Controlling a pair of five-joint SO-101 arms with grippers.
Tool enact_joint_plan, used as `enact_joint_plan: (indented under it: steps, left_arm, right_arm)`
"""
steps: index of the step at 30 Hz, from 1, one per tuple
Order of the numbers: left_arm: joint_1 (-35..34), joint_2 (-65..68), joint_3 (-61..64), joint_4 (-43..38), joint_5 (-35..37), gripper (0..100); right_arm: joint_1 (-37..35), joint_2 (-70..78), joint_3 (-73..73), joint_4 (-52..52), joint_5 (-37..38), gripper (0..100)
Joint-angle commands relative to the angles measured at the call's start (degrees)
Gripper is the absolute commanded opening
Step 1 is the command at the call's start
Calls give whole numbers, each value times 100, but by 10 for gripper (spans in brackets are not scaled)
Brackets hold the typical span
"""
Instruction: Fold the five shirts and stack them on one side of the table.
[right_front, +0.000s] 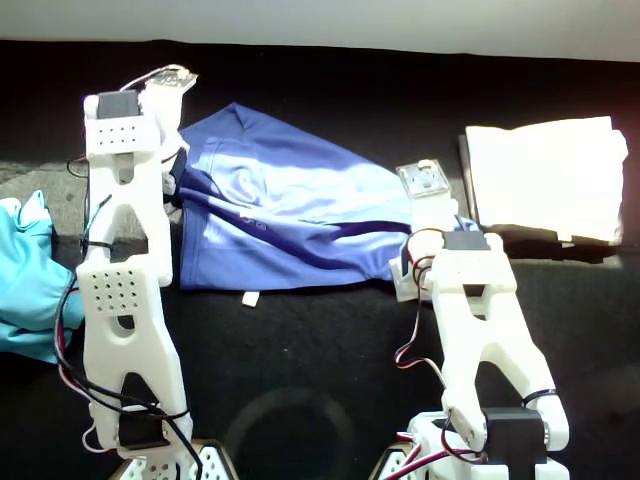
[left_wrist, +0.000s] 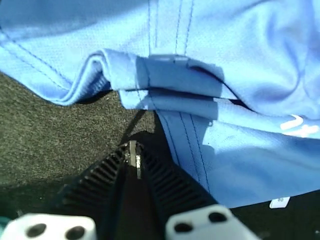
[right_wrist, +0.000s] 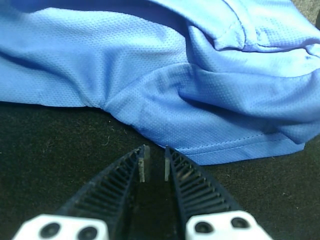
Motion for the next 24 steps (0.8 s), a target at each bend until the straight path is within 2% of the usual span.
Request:
enact_joint_plan:
  steps: [1,3,7,14,21,24]
  left_arm:
    - [84,-576,-171,316,290,9]
    - [75,-813,180,316,563,9]
    - [180,-1543,1393,325,615,13]
    - [426,-2686,4013,299,747,14]
    - [769,-2712,4910,-448,765,15]
    - [734,-2703,5209,-774,765,70]
  right_arm:
    - [75,-84,-277,40,18,60]
    - [75,-84,-277,40,18,60]
    - [75,-84,-330,215,18,60]
    - [75,-84,-1473,1552,-492,80]
    - [75,-84,-2026,2132,-484,171]
    - [119,-84,-2000,2158,-466,171]
